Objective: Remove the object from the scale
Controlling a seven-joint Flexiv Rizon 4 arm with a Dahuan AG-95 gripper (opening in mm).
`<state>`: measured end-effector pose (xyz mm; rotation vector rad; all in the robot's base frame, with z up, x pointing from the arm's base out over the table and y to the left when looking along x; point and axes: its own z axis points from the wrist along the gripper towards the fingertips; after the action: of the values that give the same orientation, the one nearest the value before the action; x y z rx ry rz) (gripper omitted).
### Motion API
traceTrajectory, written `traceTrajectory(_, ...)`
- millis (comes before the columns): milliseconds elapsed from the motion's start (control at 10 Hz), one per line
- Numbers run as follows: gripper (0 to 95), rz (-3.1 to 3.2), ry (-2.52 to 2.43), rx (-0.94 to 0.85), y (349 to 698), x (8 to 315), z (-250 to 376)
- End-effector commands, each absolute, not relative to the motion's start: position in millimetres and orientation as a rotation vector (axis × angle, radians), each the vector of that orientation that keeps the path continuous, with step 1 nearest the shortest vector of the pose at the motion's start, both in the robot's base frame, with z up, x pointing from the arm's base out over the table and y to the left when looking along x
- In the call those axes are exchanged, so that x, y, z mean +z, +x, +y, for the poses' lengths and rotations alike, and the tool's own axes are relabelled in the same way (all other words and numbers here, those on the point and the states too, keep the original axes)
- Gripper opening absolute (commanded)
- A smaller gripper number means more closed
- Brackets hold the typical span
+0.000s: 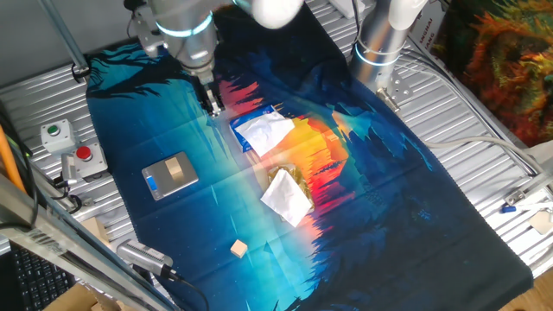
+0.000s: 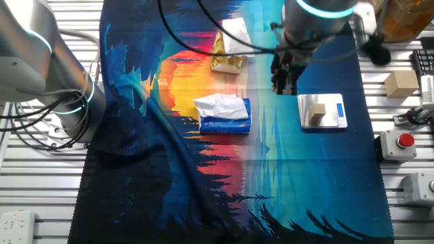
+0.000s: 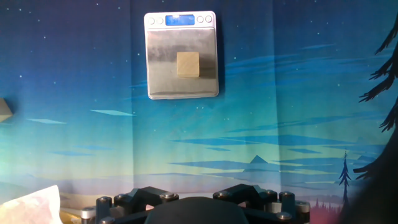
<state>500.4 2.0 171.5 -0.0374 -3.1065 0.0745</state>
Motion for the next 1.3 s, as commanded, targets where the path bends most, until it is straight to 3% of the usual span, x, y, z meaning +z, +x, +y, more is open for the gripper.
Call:
traceTrajectory(100,0.0,-3.153,0.025,0.204,499.5,171.3,0.3)
traceTrajectory(500,0.0,-3.193,0.036,0.205,514.4,175.5,0.1)
traceTrajectory(800,0.0,-3.192,0.011,0.212,597.3,200.0,8.8)
traceTrajectory(1000,0.0,-3.198,-0.01,0.216,647.8,200.8,18.5)
traceTrajectory(1300,0.0,-3.198,-0.023,0.22,671.0,169.5,14.3)
